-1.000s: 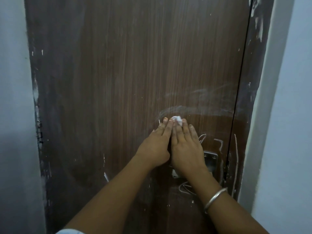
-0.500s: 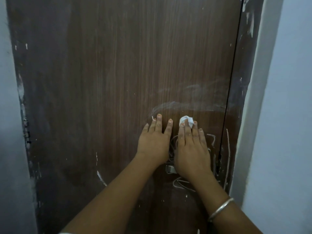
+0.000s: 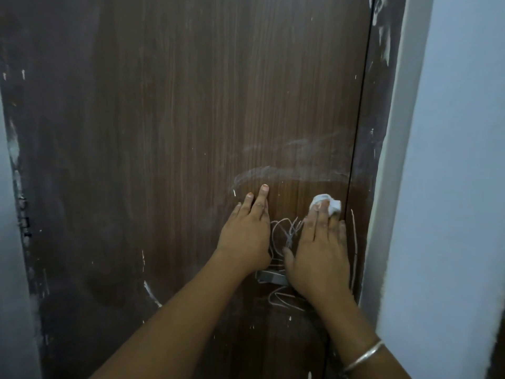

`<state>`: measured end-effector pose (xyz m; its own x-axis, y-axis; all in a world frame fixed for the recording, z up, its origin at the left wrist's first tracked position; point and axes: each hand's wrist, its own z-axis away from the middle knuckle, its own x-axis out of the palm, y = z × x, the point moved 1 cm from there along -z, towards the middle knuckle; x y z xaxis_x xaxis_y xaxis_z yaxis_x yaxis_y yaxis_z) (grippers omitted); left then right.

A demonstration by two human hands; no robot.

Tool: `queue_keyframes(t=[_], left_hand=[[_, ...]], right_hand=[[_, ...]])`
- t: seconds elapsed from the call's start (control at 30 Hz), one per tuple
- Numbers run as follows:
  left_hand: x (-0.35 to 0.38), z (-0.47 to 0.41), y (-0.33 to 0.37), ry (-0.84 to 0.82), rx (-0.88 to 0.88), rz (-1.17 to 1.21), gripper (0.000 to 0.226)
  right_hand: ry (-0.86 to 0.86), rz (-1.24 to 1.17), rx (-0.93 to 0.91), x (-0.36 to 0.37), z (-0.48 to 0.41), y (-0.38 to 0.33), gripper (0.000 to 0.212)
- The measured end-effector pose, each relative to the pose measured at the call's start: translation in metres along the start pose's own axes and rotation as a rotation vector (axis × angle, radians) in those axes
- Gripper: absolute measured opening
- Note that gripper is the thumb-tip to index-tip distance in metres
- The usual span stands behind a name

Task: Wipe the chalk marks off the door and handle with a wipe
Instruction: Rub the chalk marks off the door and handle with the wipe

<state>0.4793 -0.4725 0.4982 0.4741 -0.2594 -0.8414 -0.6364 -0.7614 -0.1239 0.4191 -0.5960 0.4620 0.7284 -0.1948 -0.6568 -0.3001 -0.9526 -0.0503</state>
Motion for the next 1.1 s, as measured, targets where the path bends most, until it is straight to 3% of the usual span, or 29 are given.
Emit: queue_keyframes(t=[0.07, 0.23, 0.37, 0.57, 1.1], left_hand=[[-0.002, 0.000, 0.001, -0.009, 0.004, 0.020, 0.092], [-0.004, 0.000, -0.001, -0.032, 0.016, 0.036, 0.095], [-0.005, 0.000, 0.001, -0.038, 0.008, 0.038, 0.095], [-0.004, 0.001, 0.001, -0.053, 0.007, 0.033, 0.098], [-0.007, 0.001, 0.001, -0.087, 0.009, 0.044, 0.099]], right_hand=[[0.009, -0.013, -0.032, -0.002, -0.002, 0.002, 0.093], [0.048, -0.027, 0.108, -0.009, -0.002, 0.011, 0.098], [0.059, 0.012, 0.052, -0.009, -0.004, 0.006, 0.101], [0.053, 0.007, 0.250, -0.014, -0.001, 0.018, 0.101], [0.063, -0.149, 0.330, -0.005, 0.005, 0.003, 0.100]])
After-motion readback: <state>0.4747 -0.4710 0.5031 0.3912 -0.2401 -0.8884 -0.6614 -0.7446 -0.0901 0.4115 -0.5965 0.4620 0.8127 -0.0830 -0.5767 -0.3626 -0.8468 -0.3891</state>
